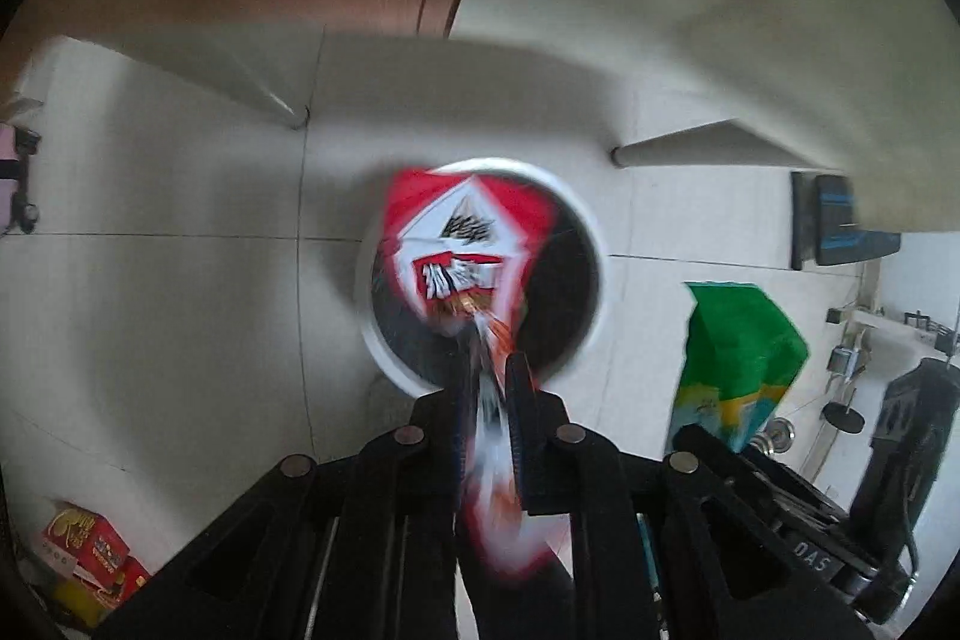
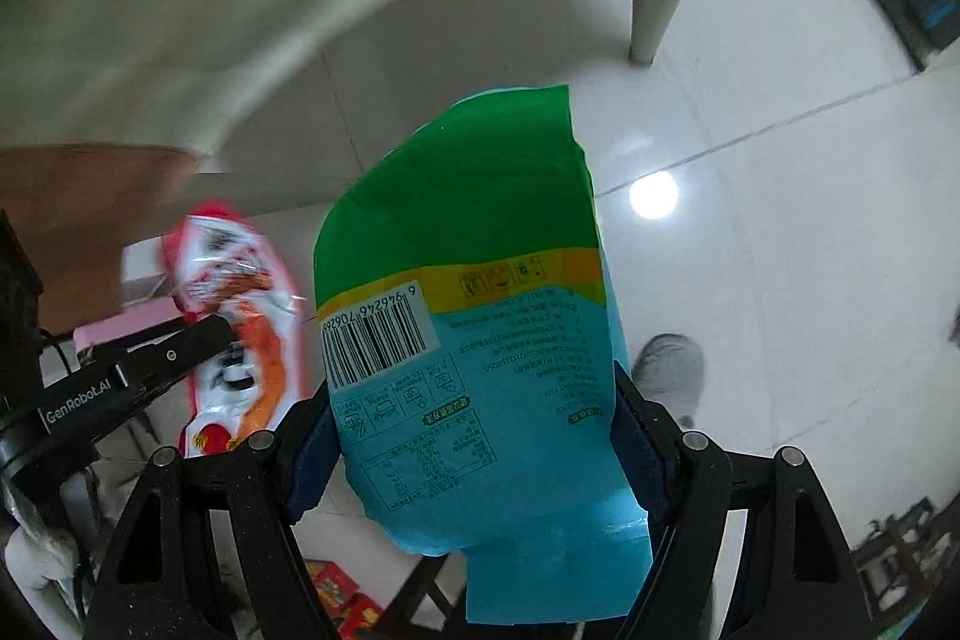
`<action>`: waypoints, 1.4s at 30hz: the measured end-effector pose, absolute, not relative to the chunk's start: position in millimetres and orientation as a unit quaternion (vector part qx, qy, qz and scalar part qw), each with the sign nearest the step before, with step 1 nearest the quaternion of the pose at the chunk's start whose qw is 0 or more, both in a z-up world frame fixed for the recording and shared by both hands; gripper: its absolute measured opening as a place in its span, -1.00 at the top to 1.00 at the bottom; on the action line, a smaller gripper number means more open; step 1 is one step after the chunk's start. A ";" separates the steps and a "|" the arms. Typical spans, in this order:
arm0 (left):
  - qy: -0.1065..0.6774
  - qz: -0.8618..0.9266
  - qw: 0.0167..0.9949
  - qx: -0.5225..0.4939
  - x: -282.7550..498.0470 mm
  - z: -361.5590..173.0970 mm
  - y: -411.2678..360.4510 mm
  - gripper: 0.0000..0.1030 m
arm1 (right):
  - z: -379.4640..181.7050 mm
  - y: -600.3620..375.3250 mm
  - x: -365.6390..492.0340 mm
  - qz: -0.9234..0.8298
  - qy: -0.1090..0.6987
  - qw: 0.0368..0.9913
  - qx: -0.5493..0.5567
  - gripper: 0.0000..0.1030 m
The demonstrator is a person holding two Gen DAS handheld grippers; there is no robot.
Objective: Collect trash
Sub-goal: 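Carry the pouch and snack bag over the bin and open both grippers, then raise both tools from the bin back toward the table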
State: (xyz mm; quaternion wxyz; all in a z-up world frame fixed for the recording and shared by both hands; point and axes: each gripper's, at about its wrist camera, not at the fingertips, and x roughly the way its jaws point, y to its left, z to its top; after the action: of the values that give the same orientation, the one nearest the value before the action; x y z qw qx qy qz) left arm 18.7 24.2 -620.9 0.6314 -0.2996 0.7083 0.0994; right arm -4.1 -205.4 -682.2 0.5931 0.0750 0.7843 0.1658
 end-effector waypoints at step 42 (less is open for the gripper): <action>0.679 0.178 0.692 -0.168 -69.5 -548.2 -11.7 -1.00 | -608.0 -210.5 -14.4 0.156 0.719 0.669 -0.105 -1.00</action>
State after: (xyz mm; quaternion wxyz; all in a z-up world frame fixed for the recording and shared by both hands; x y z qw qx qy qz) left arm -69.5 -11.7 -548.2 0.6917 -0.1682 0.6793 0.1782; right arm -14.4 -210.5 -608.0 0.6690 -0.1052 0.7191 0.1558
